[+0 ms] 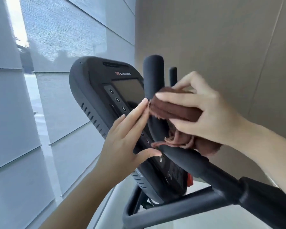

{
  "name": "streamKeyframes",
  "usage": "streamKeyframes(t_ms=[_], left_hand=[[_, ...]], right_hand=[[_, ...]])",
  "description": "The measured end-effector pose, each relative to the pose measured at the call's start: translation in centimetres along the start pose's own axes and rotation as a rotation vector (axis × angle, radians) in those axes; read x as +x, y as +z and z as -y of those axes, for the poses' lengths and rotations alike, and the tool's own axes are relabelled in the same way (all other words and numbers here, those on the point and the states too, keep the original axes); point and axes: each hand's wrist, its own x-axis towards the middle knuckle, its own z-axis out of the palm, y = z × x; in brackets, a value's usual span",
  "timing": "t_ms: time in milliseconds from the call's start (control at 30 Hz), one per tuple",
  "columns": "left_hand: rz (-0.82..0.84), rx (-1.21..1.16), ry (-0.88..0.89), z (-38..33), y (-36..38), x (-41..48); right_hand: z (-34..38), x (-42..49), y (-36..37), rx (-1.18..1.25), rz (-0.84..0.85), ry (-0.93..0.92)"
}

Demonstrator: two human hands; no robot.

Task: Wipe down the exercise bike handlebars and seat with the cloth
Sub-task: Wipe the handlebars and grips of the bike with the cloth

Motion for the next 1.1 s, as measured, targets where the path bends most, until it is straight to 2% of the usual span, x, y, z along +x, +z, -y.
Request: streamKeyframes(t_ms=[100,167,233,333,400,533,767,833,967,1100], left_hand=[[0.037,0.022,0.101,2.1,-0.2,0.2],[0.075,0.033,0.171,3.3,-0.2,0.1],[0.095,0.017,0.233,4.5,0.0,-0.2],[0.084,-0.036,0.265,6.0,0.4,-0.5],[0.069,-0.059,0.276,6.7,0.8,-0.6],[0.015,-0.007,0.346,8.3,2.0,-0.7],[-0.115,0.042,0.426,9.4,3.2,-0.6],[-0.131,0.036,0.437,9.4,3.4,-0.6],[-0.164,0.027,0.438,9.6,3.5,-0.7],[-0.198,0.018,0.452,9.9,3.8,-0.9]], right_hand=[[2.1,-2.9,-0.8,-0.076,0.263,0.143],[3.4,-2.9,-1.2,-0.173,0.284,0.188],[4.7,-1.8,-1.1,-0.223,0.189,0.185],[5.7,0.7,0.0,-0.335,-0.107,0.148],[6.2,2.6,1.1,-0.414,-0.207,0.159],[7.3,2.9,3.7,-0.667,-0.181,0.211],[10.2,-2.2,4.8,-0.697,0.027,0.395],[10.2,-1.1,4.3,-0.631,-0.044,0.412],[8.5,4.0,4.0,-0.700,-0.339,0.329],[7.8,5.1,5.4,-0.809,-0.335,0.336]])
